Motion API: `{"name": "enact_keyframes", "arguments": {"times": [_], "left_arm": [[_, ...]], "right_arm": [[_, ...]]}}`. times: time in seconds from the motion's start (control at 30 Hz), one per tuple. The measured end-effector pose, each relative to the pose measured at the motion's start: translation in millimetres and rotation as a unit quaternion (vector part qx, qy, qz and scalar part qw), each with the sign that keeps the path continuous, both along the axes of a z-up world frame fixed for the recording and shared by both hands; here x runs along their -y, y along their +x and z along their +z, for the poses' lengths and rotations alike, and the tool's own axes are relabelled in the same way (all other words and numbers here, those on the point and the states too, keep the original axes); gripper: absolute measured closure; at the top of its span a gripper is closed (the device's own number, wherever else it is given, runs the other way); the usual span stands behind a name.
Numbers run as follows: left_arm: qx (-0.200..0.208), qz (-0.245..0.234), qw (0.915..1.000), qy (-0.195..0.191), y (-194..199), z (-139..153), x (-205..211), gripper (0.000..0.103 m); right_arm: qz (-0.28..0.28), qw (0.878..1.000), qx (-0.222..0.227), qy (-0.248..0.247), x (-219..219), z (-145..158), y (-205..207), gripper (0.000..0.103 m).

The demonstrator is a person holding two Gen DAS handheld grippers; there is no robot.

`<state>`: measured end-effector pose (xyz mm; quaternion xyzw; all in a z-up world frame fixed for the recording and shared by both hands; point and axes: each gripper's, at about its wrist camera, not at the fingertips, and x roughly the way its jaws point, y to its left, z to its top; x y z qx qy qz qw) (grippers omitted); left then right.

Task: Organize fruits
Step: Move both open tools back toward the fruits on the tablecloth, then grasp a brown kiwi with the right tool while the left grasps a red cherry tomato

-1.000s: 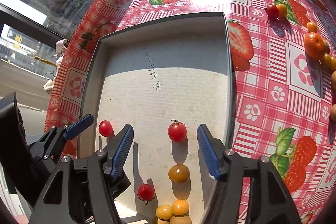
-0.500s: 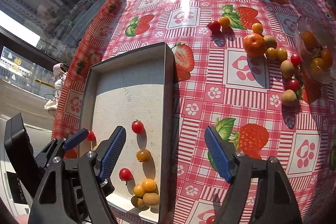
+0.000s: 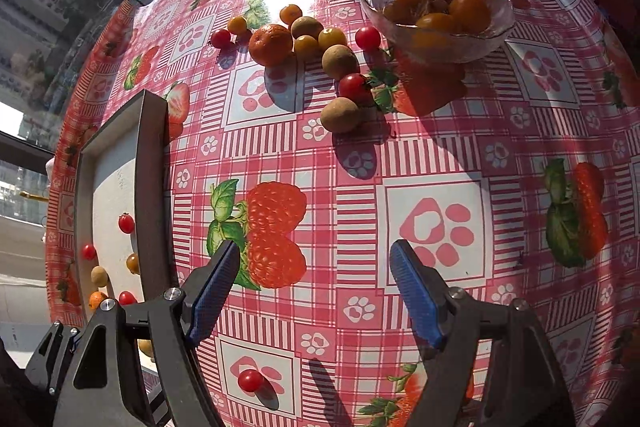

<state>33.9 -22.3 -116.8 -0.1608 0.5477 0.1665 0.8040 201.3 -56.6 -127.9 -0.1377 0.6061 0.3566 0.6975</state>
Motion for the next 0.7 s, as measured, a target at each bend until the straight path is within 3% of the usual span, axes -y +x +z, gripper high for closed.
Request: {"name": "enact_keyframes", "arguments": {"times": [0.27,0.53,0.63,0.7], "left_arm": [[-0.034,0.016,0.9993,-0.003,15.5,-30.5,25.8,0.028],[-0.055,0.046,0.9974,-0.003,25.4,-50.3,26.3,0.028],[-0.055,0.053,0.9971,0.001,25.5,-51.8,28.8,0.029],[-0.054,0.057,0.9969,0.000,24.7,-51.5,31.3,0.032]], "right_arm": [[0.000,1.000,0.011,0.000,0.2,-9.0,20.2,0.023],[0.004,0.999,0.031,0.009,-25.1,-19.7,39.2,0.025],[0.012,0.999,0.043,0.014,-35.9,-19.1,44.0,0.032],[0.019,0.998,0.049,0.014,-42.9,-18.7,45.3,0.044]]}}
